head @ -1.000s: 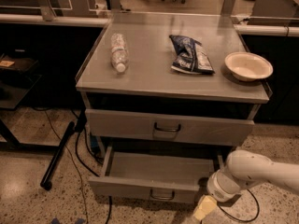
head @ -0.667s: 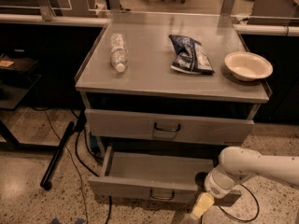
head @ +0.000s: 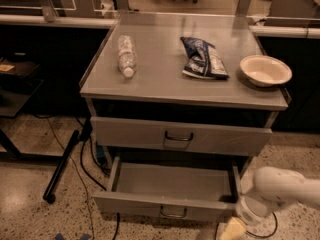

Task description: Open middle drawer

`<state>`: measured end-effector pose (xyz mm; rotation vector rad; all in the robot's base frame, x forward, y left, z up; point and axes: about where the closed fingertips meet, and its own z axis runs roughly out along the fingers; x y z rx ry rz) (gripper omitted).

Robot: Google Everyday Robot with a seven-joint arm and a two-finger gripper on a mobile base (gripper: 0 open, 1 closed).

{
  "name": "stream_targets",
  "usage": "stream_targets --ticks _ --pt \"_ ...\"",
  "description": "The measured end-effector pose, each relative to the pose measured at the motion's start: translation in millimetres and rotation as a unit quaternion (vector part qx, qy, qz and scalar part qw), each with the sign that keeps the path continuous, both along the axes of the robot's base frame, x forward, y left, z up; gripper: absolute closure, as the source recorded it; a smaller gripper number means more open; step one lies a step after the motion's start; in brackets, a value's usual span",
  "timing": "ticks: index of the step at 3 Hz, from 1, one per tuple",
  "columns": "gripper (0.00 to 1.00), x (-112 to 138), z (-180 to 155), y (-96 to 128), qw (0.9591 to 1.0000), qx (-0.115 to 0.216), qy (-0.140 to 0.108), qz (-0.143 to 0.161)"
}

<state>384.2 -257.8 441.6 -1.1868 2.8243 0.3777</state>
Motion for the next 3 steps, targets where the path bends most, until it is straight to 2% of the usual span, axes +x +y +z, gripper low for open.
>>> stream_targets --ticks 1,2,3 --pt "0.00 -28 33 -17 0.9994 -0.012 -0.010 -0.030" --pt "0.00 -27 38 -19 0.9993 -0.015 -0.014 -0.030" --pt "0.00 -8 31 -2 0.9998 0.009 -0.017 -0.005"
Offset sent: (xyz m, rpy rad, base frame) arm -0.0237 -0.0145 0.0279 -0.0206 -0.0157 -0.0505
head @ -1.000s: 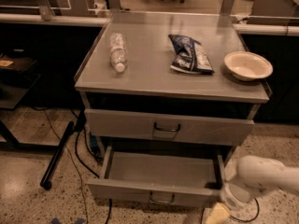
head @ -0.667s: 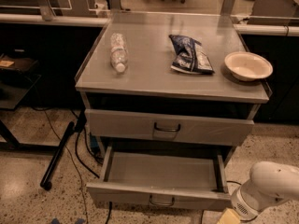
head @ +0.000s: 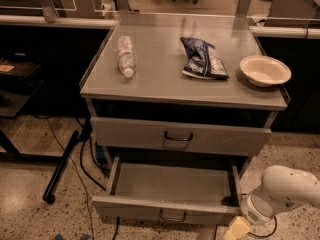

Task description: Open middle drawer

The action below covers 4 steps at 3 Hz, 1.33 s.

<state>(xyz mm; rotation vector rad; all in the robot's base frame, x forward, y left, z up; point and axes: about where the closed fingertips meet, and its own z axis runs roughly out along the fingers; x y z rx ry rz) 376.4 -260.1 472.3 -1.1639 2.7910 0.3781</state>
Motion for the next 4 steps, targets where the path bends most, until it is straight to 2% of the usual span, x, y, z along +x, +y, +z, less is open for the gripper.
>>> stream_targets --ticks 1,2,3,4 --pt "0.00 16 -26 34 0.9974 0.024 0.038 0.057" --pt "0.00 14 -38 42 0.9942 0.022 0.065 0.083" --pt "0.00 2 -35 31 0.9935 0.019 0.081 0.077" --pt "0.00 -37 -14 3 0.9927 -0.002 0.108 0.055"
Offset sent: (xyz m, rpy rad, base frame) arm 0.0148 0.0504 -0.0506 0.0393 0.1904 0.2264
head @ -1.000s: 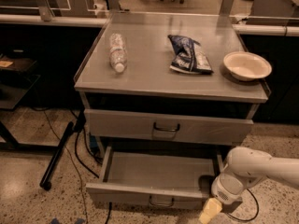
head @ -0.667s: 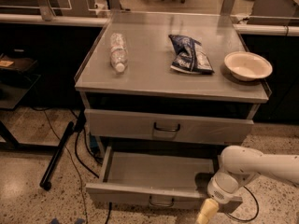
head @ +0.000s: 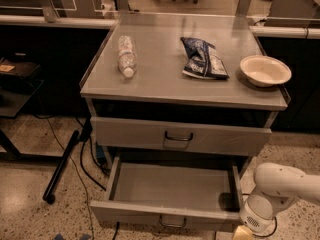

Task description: Open middle drawer

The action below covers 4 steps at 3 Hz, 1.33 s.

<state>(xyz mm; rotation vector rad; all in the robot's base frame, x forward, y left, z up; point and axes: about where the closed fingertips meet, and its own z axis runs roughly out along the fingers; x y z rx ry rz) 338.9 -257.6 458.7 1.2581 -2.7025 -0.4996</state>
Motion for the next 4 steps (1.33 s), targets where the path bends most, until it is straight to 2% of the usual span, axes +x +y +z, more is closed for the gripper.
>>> stream_targets --ticks 2,3,4 --pt "0.00 5 3 3 0.9999 0.011 -0.003 0.005" --pt "0.00 22 18 22 0.9987 0.028 -0.021 0.038" --pt "0.00 35 10 41 0.9964 0.047 -0.011 0.069"
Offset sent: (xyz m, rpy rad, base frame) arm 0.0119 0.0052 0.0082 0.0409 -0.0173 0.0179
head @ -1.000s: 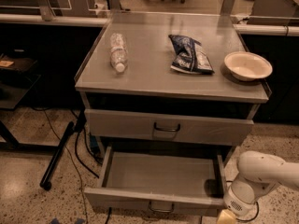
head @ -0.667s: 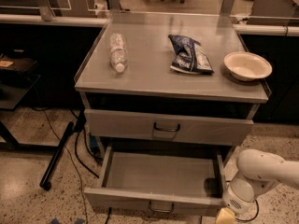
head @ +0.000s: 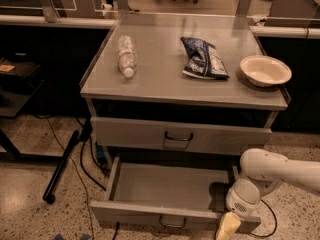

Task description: Open middle drawer

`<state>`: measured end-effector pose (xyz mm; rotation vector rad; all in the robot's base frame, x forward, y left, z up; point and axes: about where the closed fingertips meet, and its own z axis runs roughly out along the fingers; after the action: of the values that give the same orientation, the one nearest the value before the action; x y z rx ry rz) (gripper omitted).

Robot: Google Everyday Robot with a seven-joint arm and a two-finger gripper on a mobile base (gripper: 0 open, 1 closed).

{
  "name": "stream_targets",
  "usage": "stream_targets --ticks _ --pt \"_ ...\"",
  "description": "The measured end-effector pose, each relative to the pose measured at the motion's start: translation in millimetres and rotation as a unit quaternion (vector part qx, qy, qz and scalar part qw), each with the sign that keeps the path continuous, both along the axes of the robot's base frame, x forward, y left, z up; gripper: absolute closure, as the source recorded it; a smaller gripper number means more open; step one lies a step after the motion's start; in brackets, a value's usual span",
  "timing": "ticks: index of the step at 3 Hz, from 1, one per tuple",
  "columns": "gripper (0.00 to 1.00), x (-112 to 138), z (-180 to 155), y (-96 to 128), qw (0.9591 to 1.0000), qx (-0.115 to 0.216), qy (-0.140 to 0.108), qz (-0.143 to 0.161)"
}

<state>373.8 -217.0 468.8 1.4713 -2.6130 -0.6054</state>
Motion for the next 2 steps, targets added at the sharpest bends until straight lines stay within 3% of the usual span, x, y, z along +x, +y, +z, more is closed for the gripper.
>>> stream_targets --ticks 2 --pt "0.00 -8 -11 4 1.0000 0.000 0.004 0.008"
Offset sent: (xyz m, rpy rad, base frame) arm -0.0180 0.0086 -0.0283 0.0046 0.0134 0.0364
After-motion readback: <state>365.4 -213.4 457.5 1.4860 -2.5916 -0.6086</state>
